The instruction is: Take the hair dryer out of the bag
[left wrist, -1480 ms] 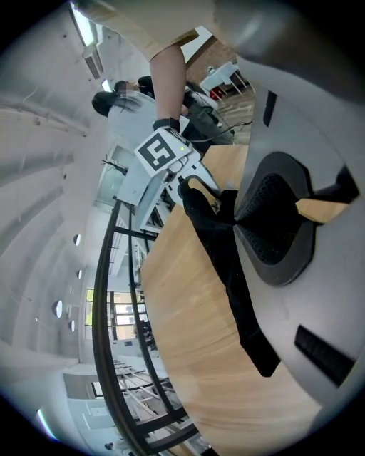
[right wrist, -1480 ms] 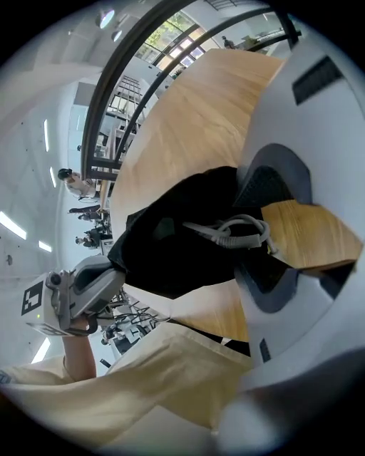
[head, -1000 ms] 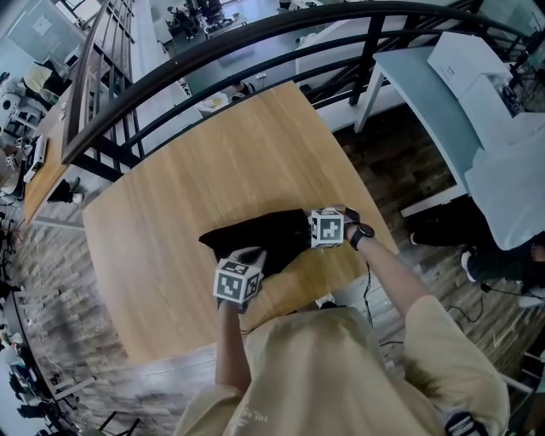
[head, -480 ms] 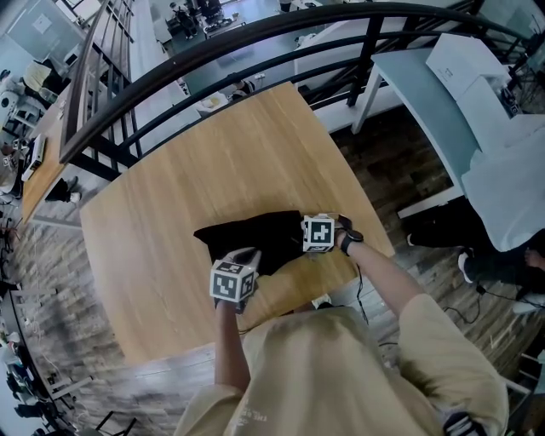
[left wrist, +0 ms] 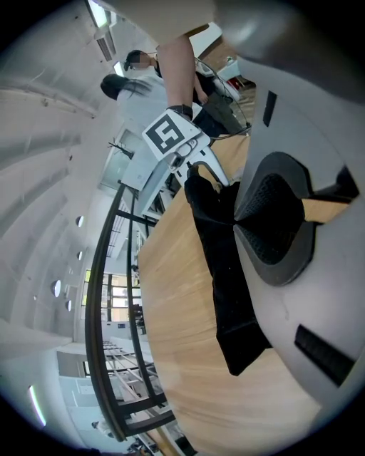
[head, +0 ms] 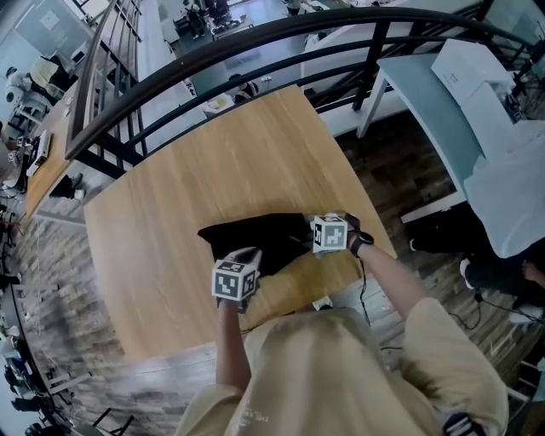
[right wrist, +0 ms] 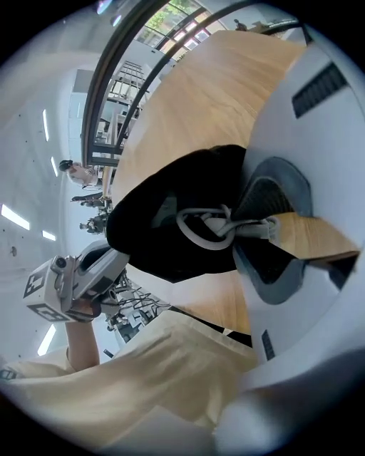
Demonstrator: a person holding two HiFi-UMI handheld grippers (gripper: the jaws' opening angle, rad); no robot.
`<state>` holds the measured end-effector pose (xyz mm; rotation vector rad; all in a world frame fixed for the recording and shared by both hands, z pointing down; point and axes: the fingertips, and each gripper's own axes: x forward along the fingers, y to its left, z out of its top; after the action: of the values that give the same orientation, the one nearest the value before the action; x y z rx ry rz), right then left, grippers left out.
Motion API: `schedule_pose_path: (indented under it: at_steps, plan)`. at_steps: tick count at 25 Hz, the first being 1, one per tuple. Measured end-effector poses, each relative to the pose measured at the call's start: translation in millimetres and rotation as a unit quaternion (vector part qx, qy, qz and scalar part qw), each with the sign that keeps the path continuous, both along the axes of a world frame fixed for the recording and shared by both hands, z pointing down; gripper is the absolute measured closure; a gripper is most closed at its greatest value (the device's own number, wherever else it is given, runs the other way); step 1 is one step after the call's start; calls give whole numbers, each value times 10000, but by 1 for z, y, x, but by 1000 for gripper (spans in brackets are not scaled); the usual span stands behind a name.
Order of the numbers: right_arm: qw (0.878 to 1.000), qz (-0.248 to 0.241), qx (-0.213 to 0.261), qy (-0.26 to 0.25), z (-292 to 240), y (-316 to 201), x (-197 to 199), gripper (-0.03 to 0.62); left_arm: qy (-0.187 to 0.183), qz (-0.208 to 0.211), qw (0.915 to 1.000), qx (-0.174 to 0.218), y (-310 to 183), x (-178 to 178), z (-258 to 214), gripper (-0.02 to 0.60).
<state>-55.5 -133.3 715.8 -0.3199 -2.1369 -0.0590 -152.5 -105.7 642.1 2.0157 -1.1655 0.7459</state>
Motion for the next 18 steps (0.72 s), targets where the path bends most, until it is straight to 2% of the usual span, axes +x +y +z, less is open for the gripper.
schedule_pose_path:
  at_steps: [9, 13, 18]
  plan:
    - [9993, -235, 294, -14, -20, -14, 31, 517, 36, -176, 9998, -35, -8, -2, 1, 558]
    - [9991, -176, 372, -56, -28, -20, 46, 517, 81, -305, 9995, -62, -12, -3, 3, 558]
    - [9991, -11, 395, -160, -40, -30, 66, 519, 85, -273, 9995, -111, -12, -1, 8, 558]
